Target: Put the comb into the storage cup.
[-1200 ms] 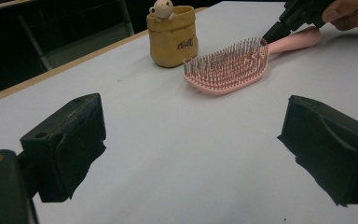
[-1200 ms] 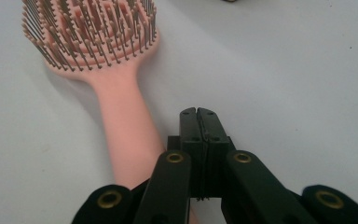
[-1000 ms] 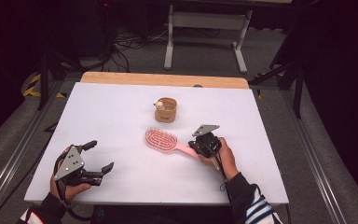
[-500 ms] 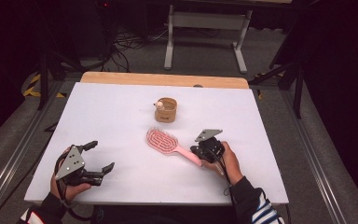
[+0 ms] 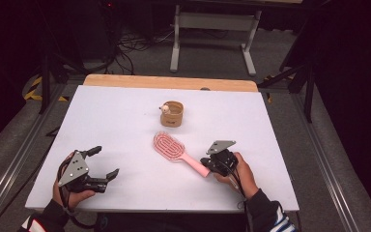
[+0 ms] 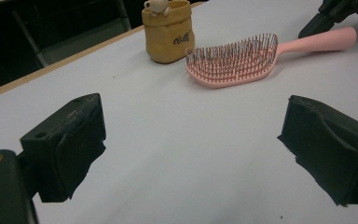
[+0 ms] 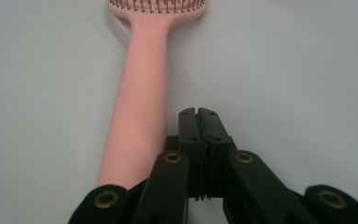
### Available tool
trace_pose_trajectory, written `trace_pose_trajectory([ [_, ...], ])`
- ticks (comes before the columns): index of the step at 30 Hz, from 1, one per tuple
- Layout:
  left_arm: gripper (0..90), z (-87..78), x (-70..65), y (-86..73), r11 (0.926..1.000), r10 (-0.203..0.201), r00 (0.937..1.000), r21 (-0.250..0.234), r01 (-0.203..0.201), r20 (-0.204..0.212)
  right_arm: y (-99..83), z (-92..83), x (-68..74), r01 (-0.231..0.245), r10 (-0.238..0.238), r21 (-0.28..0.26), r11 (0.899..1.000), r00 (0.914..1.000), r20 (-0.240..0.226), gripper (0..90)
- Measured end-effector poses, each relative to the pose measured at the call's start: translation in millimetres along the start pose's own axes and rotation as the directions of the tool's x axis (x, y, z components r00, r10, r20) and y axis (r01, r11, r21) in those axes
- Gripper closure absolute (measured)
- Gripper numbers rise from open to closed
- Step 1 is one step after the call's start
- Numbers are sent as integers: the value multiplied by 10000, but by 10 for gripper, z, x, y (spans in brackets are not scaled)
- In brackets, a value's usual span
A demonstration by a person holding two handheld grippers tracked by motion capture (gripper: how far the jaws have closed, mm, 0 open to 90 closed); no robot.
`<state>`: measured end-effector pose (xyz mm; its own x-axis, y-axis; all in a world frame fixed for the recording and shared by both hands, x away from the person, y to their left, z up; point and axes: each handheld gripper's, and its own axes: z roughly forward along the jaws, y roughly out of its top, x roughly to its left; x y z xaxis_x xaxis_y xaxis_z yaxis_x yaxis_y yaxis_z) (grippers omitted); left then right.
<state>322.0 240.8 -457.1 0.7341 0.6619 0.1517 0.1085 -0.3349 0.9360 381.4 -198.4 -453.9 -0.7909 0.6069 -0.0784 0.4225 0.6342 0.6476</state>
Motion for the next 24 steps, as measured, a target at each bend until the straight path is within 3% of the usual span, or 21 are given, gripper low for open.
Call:
trace_pose_trajectory([
  [17, 76, -12, 13, 0, 10000, 24, 10000, -3, -24, -72, -46, -71, 61, 344, -341, 193, 9992, 9993, -155, 882],
  [24, 76, -19, 14, 5, 10000, 67, 9999, 29, -66, -144, -30, -132, 13, 131, -131, 22, 9999, 9999, 8, 776],
])
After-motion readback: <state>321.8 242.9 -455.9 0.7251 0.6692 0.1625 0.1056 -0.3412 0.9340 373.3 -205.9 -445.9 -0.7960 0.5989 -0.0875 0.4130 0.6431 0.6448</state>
